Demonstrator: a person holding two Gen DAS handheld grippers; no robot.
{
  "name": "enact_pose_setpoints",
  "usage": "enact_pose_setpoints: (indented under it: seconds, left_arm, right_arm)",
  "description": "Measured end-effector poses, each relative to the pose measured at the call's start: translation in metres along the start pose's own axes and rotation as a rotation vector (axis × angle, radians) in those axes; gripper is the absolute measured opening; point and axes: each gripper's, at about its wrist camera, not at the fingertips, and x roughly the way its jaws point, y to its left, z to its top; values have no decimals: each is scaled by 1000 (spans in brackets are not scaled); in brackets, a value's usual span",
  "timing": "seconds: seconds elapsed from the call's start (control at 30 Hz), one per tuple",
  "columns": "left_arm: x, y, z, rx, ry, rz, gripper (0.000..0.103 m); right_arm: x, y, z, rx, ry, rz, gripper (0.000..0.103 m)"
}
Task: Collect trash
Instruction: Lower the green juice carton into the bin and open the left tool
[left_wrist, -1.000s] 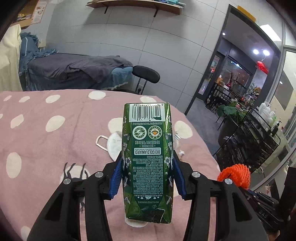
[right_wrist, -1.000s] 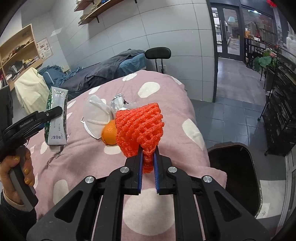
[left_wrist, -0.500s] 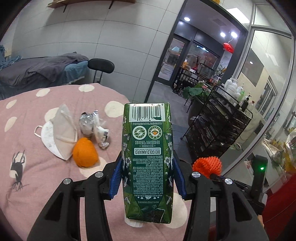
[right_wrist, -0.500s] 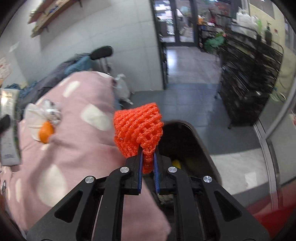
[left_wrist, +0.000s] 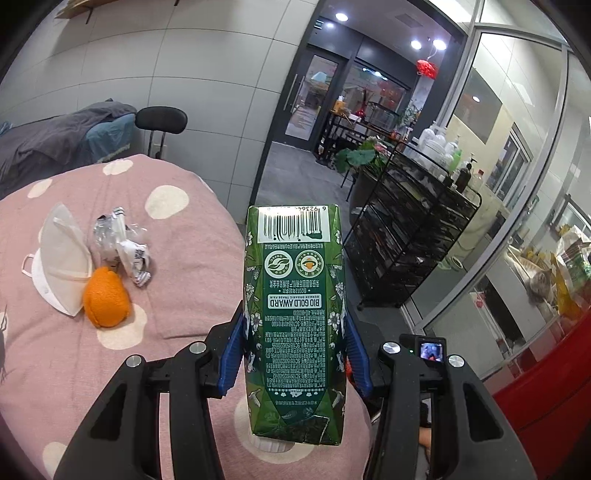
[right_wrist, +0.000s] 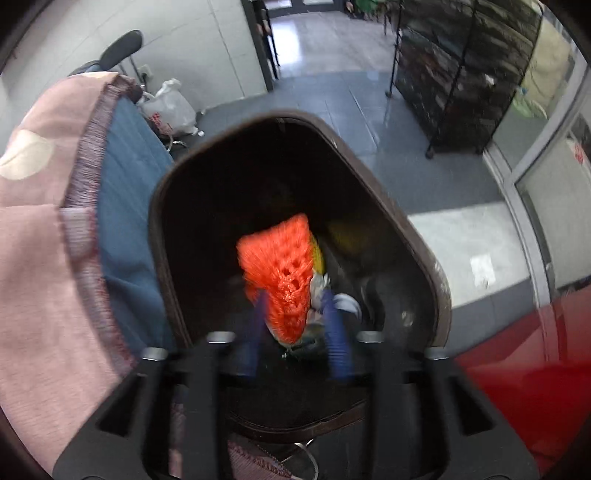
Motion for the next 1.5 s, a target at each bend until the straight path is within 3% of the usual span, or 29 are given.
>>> enact_pose_setpoints:
  seconds: [0.03,0.07,0.57,0.73,1.27,1.3,1.37,1.43,1.5]
  left_arm:
    - [2,-3,0,4,5,-5,48]
    - [3,-6,-1,8,9,-9,48]
    - [56,-66,-5,51,104,-124,48]
    - [89,-90,-16,85,187,-152,48]
    - [153,-119,-43,176,342,-100,48]
    - [155,-119,-44,185,348,-96,49]
    - [157,-120,-47,198,354,-89,60]
    - [155,-119,-47,191,336,-89,78]
    - [152,-119,-47,196,322,-88,85]
  right_arm:
    - [1,-1,-2,7,-10,-3,63]
    - [-1,-1,-4,7,-19,-11,65]
    - [-33,-24,-14,72,-77,-24,65]
    - [-49,-45,-13,113,-109,-38,65]
    - [-70,-89,-17,198,-150,-62,66]
    - [-70,-90,-17,200,-150,-63,66]
    - [-69,-91,-17,203,-148,-64,66]
    - [-69,-91,-17,204,-147,-63,66]
    - [-70,-90,-16,203,-149,-63,66]
